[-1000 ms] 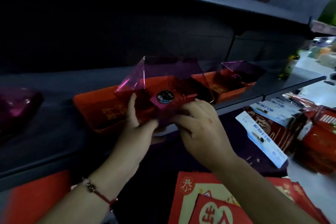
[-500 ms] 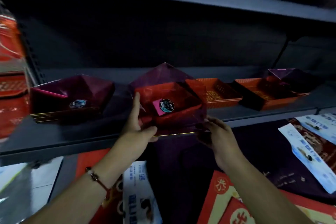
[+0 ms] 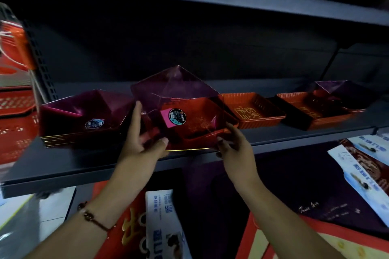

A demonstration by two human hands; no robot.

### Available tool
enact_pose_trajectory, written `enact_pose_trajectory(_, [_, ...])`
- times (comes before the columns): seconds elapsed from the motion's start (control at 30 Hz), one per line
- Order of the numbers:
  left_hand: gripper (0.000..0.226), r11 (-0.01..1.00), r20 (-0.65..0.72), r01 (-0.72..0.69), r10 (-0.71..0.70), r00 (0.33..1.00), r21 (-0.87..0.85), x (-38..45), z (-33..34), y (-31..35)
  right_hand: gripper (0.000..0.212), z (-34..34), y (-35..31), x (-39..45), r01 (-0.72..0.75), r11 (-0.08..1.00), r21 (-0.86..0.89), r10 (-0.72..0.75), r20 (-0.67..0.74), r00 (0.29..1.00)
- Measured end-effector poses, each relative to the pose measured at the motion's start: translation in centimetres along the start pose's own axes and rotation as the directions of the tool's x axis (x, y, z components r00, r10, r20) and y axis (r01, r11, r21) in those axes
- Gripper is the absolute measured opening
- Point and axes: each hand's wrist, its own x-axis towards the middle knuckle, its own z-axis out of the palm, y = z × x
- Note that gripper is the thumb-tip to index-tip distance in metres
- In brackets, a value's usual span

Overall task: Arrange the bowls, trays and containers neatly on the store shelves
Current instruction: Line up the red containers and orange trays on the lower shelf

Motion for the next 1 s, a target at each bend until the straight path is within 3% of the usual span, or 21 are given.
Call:
enact_pose_trajectory(0.1, [0.091,0.997,-0.054,-0.005,0.001,0.999,-0.075,0.3,-1.0,0.0,0.047,0.2,-0.5,-0.4,0.234,0.951,-0.200,-0.225,0.067,0.972])
enact_pose_trajectory(0.23, [0.091,0.982,-0.069,-0.026,0.014,0.998,-0.187,1.0,-2.3,-0.1,0.041,1.6,-1.1,-1.1,0.480,0.717,-0.505,-0.383,0.290,0.877])
enact_pose_trajectory(0.4, [0.090,0.977,-0.105,-0.083,0.064,0.992,-0.195,1.0,-3.8,0.4,0.034,3.3,-1.2,-0.5,0.644,0.474,-0.601,-0.534,0.385,0.753])
enact_pose_trajectory(0.47, [0.085,0.981,-0.111,-0.117,0.100,0.989,-0.155,0.5,-4.4,0.5,0.041,3.9,-1.3,-0.1,0.702,0.400,-0.589,-0.598,0.413,0.687])
enact_pose_trajectory(0.53, [0.075,0.985,-0.155,-0.155,0.142,0.978,-0.080,-0.1,-5.1,0.6,0.049,4.8,-1.5,-0.1,0.729,0.361,-0.581,-0.641,0.413,0.647])
enact_pose_trajectory(0.63, [0.062,0.958,-0.220,-0.236,0.268,0.938,0.161,-0.5,-6.7,0.9,0.052,6.9,-2.2,-0.4,0.752,0.354,-0.557,-0.667,0.413,0.620])
enact_pose_trajectory(0.77, [0.056,0.864,-0.253,-0.289,0.414,0.875,0.413,-0.3,-9.7,1.1,0.043,10.8,-3.7,-0.2,0.793,0.350,-0.499,-0.678,0.449,0.582])
enact_pose_trajectory(0.87, [0.030,0.732,-0.236,-0.312,0.539,0.809,0.605,0.7,-12.3,0.9,0.039,14.2,-4.6,0.3,0.813,0.349,-0.466,-0.675,0.477,0.563])
enact_pose_trajectory(1.0, [0.017,0.709,-0.268,-0.223,0.510,0.817,0.669,2.2,-15.6,-0.4,0.041,18.4,-4.4,1.6,0.813,0.327,-0.482,-0.606,0.553,0.572])
